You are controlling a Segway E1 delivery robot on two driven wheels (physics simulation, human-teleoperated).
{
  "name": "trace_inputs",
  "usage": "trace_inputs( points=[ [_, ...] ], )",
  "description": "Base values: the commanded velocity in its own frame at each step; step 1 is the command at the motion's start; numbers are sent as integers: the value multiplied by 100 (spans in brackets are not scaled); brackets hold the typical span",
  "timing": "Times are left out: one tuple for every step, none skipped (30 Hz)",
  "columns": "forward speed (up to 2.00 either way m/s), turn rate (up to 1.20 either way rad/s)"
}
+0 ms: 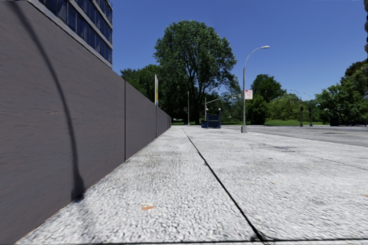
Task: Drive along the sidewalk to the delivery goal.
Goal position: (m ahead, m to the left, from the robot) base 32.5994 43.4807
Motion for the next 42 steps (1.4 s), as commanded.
trace_inputs(
  points=[
    [200, -21],
    [200, -21],
    [200, -21],
    [200, -21],
    [200, -21],
    [200, -21],
    [200, -21],
    [200, -21],
    [200, -21],
    [200, -21],
    [200, -21],
    [200, -21],
    [200, -21],
    [200, -21],
    [200, -22],
    [200, -22],
    [200, -22],
    [200, -22],
    [200, -22],
    [200, -22],
    [200, -22],
    [200, -22],
    [200, -22],
    [200, -22],
    [200, -22],
    [200, -22],
    [200, -22],
    [200, -22],
    [200, -22],
    [200, -22],
    [200, -22],
    [200, -22],
    [200, -22],
    [200, -22],
    [200, -22],
    [200, -22],
    [200, -22],
    [200, -22],
    [200, -22],
    [200, -2],
    [200, 0],
    [200, 0]
  ],
)
